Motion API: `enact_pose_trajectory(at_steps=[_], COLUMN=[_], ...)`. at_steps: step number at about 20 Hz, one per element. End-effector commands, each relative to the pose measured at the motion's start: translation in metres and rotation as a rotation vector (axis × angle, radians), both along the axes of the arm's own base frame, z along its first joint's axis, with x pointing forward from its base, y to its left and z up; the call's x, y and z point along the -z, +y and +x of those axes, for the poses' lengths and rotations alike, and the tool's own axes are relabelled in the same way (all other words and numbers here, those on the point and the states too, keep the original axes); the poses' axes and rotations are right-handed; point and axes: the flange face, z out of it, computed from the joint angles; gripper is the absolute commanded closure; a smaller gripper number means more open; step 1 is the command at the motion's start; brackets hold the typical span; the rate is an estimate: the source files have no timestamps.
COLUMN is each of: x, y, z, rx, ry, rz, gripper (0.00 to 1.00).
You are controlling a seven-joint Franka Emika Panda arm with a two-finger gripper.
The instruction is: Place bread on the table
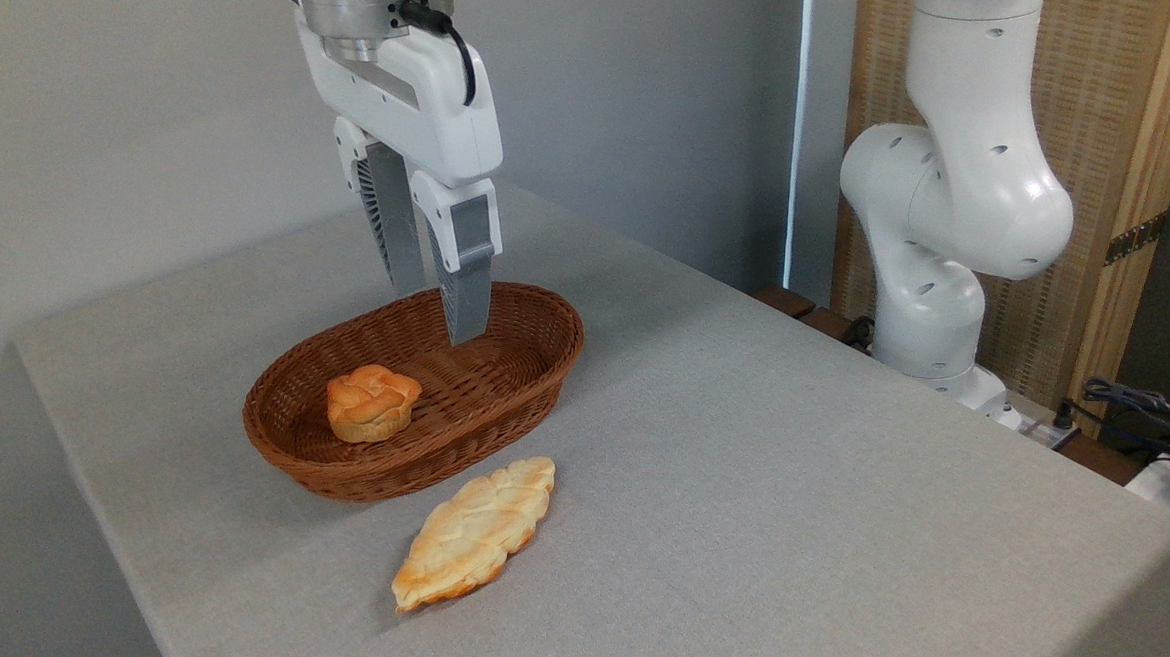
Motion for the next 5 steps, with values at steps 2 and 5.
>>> enact_pose_trajectory(at_steps=[2, 5], x=[-0.0022, -0.0029], y=[-0.0042, -0.0040], z=[-0.0013, -0.0013], rx=[-0.018, -0.015], ry=[0.015, 0.014], rz=[-0.014, -0.012], gripper=[0.00, 0.00])
